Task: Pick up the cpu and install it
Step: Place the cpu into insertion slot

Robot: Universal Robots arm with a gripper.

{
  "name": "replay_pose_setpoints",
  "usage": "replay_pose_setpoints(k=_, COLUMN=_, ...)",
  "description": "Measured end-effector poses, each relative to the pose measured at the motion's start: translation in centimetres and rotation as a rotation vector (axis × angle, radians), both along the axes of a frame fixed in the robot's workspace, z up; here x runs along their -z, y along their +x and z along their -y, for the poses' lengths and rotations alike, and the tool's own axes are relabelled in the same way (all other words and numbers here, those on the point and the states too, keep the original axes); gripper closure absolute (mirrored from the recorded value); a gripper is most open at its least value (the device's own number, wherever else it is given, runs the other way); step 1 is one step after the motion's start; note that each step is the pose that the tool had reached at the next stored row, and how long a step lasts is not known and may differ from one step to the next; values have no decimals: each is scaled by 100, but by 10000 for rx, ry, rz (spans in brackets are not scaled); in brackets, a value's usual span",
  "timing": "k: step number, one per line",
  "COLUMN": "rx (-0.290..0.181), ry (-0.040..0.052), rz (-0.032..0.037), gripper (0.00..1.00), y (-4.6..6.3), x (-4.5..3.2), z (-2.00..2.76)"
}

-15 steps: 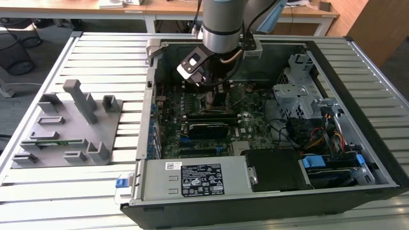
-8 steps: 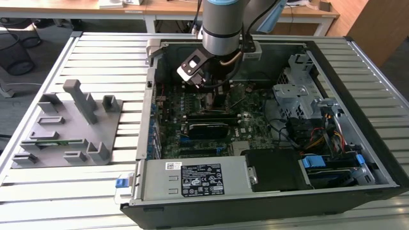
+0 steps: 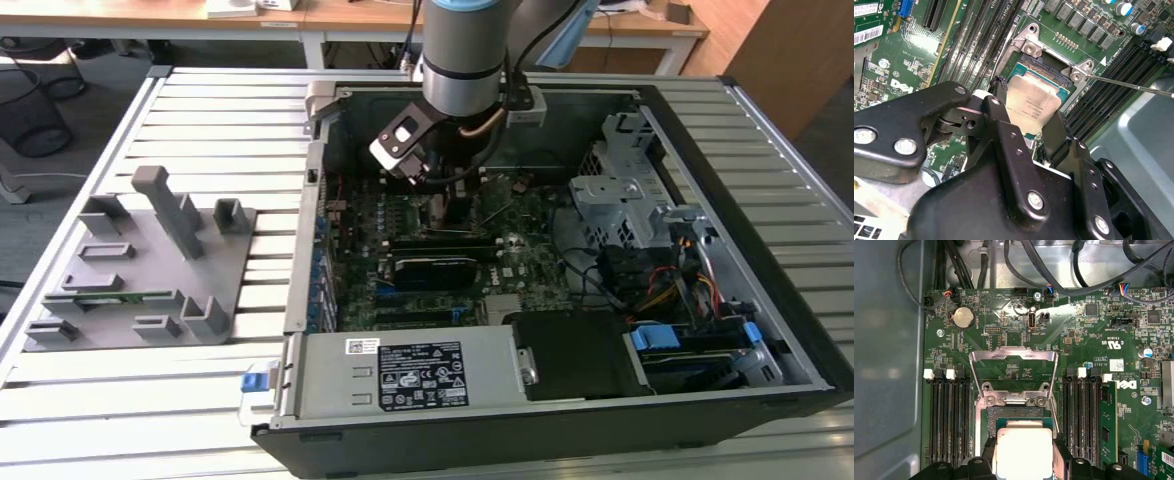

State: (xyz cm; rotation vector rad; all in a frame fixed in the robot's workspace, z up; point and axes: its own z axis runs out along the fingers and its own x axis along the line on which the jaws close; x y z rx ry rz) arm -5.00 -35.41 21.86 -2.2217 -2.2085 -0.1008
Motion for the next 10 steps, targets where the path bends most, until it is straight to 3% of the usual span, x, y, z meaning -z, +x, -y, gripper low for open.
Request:
replay_pose_setpoints(k=7, rx=0, ry=1, rz=1, gripper=47, y=6, x=30, z=-1)
replay_pose_setpoints(k=10, rx=3, ry=0, rz=1, gripper=47, y=16, x=61, z=-24)
